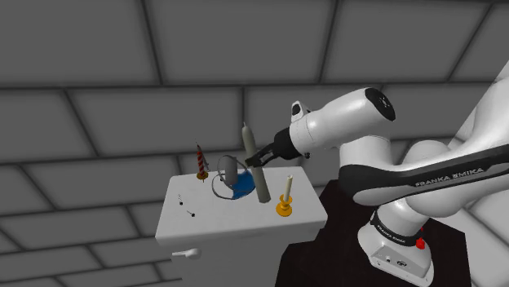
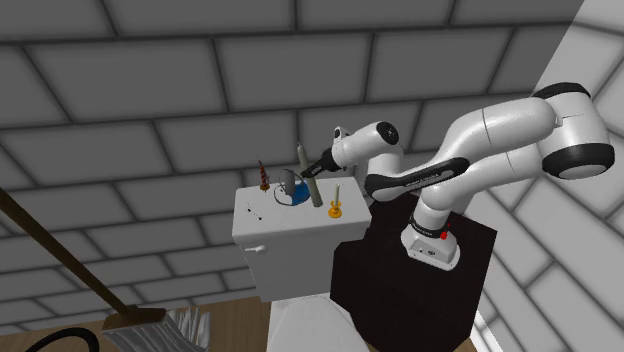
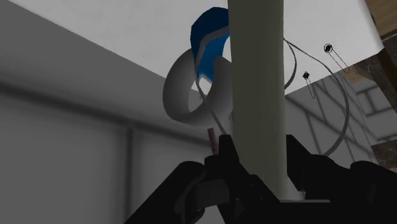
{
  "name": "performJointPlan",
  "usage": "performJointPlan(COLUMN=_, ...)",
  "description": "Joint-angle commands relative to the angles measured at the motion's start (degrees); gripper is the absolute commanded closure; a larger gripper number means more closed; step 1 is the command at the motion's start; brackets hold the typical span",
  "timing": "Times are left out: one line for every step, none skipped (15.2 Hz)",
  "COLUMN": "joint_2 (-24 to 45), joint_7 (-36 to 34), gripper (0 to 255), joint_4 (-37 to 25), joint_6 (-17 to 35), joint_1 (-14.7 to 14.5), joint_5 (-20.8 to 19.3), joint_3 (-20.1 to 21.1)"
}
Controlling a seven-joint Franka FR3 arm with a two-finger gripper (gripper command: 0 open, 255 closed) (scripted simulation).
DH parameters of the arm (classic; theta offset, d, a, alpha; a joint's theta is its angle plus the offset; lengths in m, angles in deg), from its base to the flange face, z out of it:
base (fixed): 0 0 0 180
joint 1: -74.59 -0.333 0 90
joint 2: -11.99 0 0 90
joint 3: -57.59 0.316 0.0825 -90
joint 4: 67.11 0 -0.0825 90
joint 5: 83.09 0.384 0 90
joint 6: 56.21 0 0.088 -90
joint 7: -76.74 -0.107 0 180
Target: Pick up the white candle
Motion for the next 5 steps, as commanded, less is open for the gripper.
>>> performJointPlan(joint_2=-1.03, joint_7=0.70, gripper=255, joint_4=-0.92, joint_6=-2.06, joint_1=-0.55, joint_5=-0.08, joint_3=-1.24)
performJointPlan(joint_2=-1.58, joint_7=1.02, gripper=255, joint_4=-1.36, joint_6=-3.09, joint_1=-0.82, joint_5=-0.11, joint_3=-1.82)
performJointPlan(joint_2=-2.11, joint_7=1.33, gripper=255, joint_4=-1.82, joint_6=-4.10, joint_1=-1.05, joint_5=-0.15, joint_3=-2.37)
performJointPlan(joint_2=-2.18, joint_7=1.38, gripper=255, joint_4=-1.89, joint_6=-4.25, joint_1=-1.08, joint_5=-0.15, joint_3=-2.45)
performJointPlan(joint_2=-2.19, joint_7=1.38, gripper=255, joint_4=-1.88, joint_6=-4.25, joint_1=-1.09, joint_5=-0.15, joint_3=-2.45)
